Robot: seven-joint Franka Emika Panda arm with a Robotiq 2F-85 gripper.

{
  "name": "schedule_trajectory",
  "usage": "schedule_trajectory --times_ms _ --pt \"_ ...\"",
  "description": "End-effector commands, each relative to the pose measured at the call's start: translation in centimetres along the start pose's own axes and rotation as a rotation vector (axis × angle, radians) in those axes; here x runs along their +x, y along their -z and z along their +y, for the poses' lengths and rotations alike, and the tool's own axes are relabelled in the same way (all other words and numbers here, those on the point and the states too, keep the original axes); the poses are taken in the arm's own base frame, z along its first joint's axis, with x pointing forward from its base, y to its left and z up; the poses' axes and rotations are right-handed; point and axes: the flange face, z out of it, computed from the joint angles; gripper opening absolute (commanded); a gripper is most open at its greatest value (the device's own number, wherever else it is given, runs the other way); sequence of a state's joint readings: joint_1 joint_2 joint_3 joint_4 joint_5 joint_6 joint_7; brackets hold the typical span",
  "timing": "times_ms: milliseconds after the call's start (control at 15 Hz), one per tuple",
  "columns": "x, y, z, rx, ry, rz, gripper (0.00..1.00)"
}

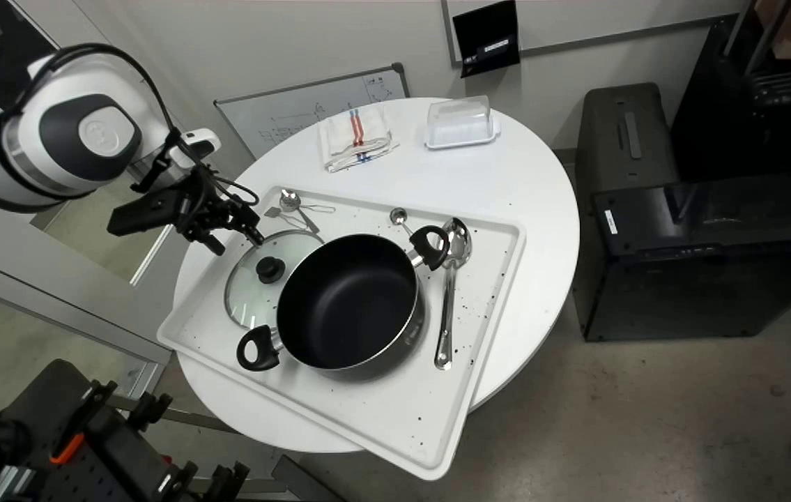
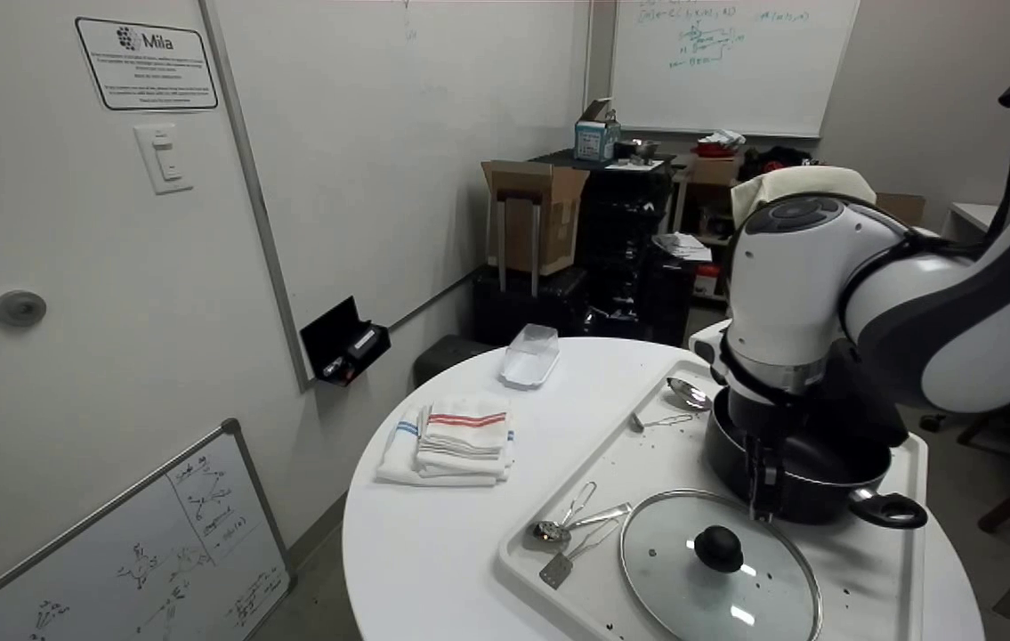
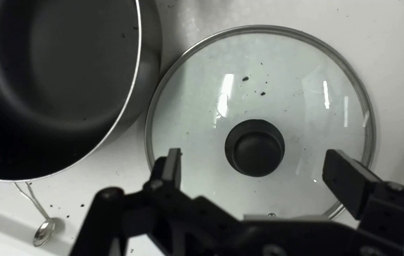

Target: Put the clear lid on the black pot

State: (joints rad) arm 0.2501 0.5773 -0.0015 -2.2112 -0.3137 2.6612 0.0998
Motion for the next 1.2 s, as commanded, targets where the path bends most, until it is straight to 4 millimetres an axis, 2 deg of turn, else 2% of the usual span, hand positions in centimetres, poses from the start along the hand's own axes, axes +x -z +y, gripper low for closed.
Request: schedule_trajectory --times_ms 0,467,1133 --pt "1.3 -2.7 -1.0 -0.027 0.012 -0.019 1.0" --pt "2.6 -6.0 -1.6 -0.025 0.025 -0.052 1.0" --pt "4.1 -7.5 -1.7 -0.015 0.005 -0.038 1.0"
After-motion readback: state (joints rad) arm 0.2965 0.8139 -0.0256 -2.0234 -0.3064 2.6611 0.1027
